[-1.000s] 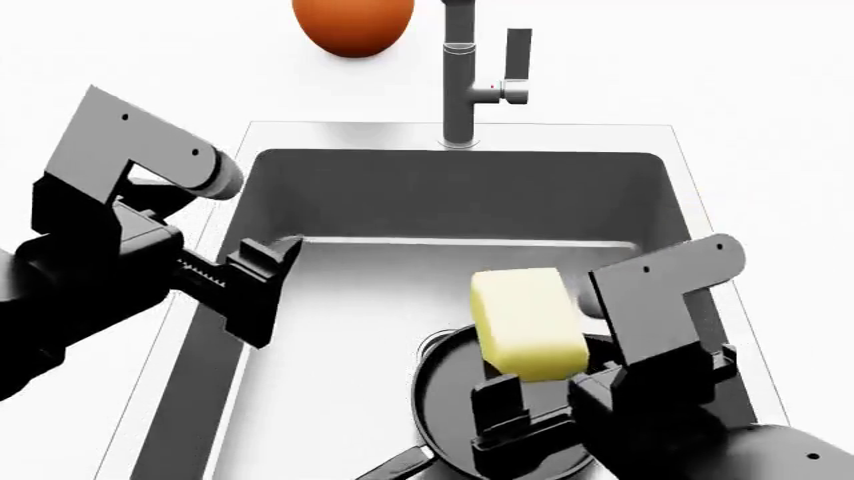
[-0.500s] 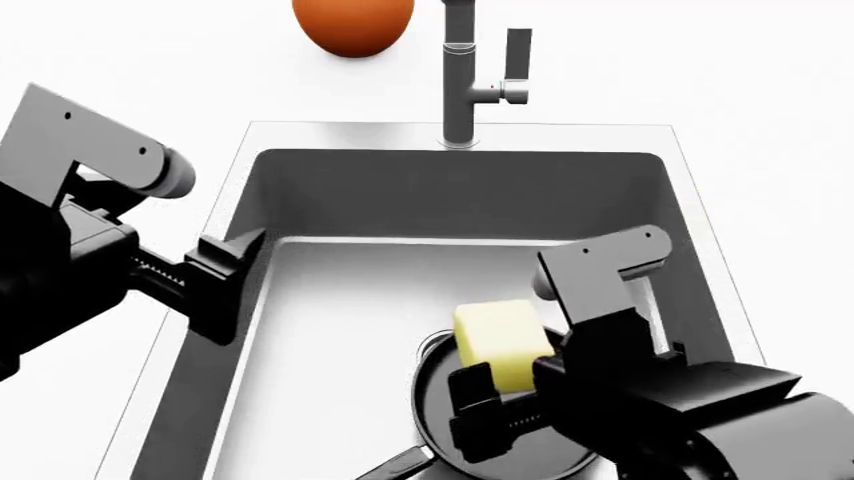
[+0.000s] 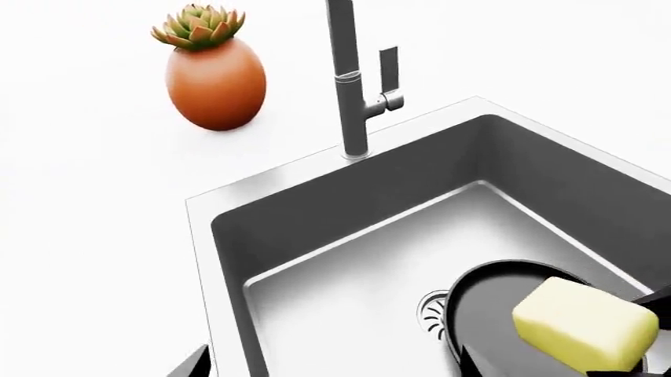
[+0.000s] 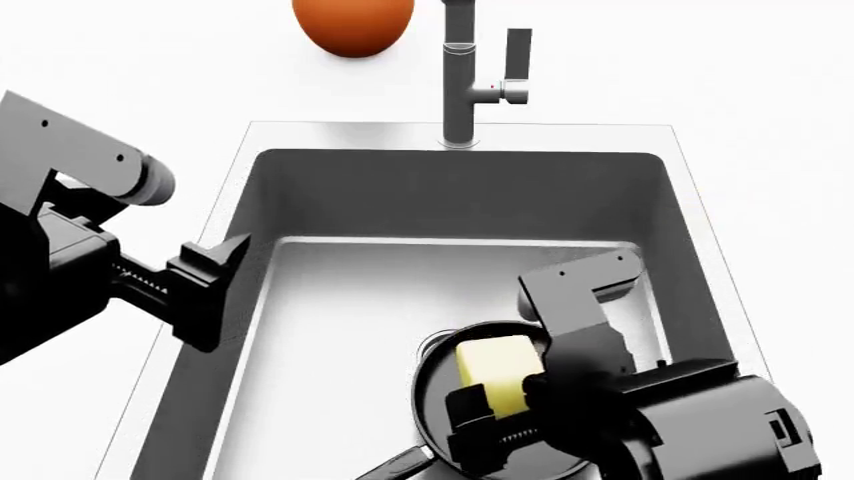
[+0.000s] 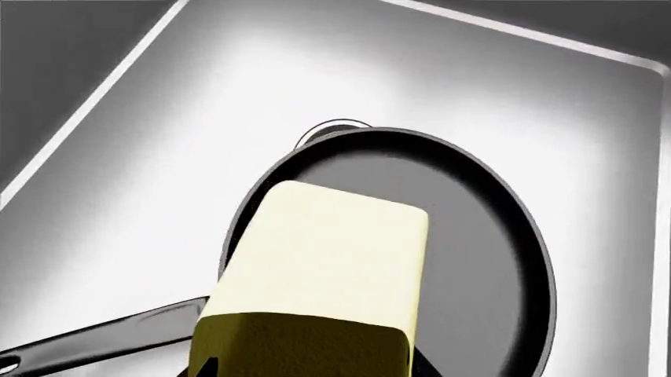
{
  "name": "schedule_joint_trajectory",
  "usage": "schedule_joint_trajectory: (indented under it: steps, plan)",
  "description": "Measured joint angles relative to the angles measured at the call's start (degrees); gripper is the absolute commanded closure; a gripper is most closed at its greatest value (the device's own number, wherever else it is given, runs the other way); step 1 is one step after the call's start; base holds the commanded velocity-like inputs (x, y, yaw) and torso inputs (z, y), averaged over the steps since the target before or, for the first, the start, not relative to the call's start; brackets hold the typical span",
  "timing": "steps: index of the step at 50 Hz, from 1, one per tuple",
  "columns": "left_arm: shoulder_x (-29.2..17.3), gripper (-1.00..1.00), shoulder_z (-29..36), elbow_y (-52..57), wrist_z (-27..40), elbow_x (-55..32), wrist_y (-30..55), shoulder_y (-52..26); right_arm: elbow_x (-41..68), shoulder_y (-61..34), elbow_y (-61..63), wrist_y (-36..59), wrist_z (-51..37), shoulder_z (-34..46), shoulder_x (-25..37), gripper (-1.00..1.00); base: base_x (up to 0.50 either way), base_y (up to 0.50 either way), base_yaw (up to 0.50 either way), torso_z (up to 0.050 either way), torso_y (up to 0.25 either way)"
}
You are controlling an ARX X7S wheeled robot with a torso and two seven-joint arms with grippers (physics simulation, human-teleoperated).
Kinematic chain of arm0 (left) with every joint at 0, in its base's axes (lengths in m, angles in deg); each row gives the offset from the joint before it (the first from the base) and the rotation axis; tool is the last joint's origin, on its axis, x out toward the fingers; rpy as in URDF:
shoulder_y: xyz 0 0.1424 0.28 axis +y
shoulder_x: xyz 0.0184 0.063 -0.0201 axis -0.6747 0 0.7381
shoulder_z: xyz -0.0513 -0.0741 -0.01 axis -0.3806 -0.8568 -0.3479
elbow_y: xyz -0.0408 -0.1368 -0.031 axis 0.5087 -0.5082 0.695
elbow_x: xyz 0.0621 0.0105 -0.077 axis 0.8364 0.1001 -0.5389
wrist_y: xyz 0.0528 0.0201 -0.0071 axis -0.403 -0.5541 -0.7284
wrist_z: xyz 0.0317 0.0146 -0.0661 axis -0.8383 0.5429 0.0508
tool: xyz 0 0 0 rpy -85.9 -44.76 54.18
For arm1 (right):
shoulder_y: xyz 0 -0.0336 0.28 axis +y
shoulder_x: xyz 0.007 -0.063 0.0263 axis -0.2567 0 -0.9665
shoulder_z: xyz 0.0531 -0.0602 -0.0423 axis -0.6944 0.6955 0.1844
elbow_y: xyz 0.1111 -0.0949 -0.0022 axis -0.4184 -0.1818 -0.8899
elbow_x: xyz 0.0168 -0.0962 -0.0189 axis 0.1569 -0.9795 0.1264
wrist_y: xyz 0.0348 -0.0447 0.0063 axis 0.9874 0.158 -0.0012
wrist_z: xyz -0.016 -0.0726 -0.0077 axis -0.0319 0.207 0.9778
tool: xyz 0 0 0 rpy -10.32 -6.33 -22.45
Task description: Pick the pan and sponge and place them into the sink. Then turn on the water.
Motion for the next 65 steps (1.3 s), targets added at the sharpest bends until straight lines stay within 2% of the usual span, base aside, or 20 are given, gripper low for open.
schedule_joint_trajectory:
  steps: [9,10,23,32,39,49,55,65]
  plan:
    - [-0.01,-1.00,0.25,-0.20,-0.04,0.20,-0.40,0.35,-0.86,-0.43,-3.18,-1.63,0.72,1.46,-0.64,1.00,0.00,0.00,0.00,0.000,0.000]
    - [0.01,-1.00,0.28,-0.24,-0.03,0.22,-0.45,0.39,-0.93,-0.46,-3.37,-1.75,0.73,1.57,-0.67,-1.00,0.00,0.00,0.00,0.000,0.000]
    - [-0.07,-1.00,0.41,-0.44,0.04,0.08,-0.69,0.73,-1.30,-0.64,-2.60,-1.77,1.16,1.84,-0.15,-1.00,0.00,0.00,0.00,0.000,0.000]
    - [0.06,-1.00,0.53,-0.76,0.10,0.09,-0.92,0.76,-0.36,-1.09,2.51,-0.62,-0.88,-0.79,1.07,-1.00,0.00,0.00,0.00,0.000,0.000]
    - [-0.12,-1.00,0.28,-0.68,0.32,-0.04,-1.28,1.12,0.86,0.04,10.24,-1.82,-3.59,-5.32,2.68,-1.00,0.00,0.00,0.00,0.000,0.000]
    - [-0.36,-1.00,-0.58,-0.65,2.10,0.71,-3.02,2.83,1.25,5.02,21.06,-9.69,-8.05,-13.52,4.41,-1.00,0.00,0.00,0.00,0.000,0.000]
    - [-0.70,-1.00,-1.73,-0.30,4.59,1.73,-4.61,4.51,1.06,8.23,26.17,-13.37,-11.58,-18.61,5.17,-1.00,0.00,0.00,0.00,0.000,0.000]
    - [-2.91,-1.00,-5.06,4.02,11.23,2.62,-6.89,9.13,3.17,13.78,36.72,-13.33,-16.36,-25.84,7.74,-1.00,0.00,0.00,0.00,0.000,0.000]
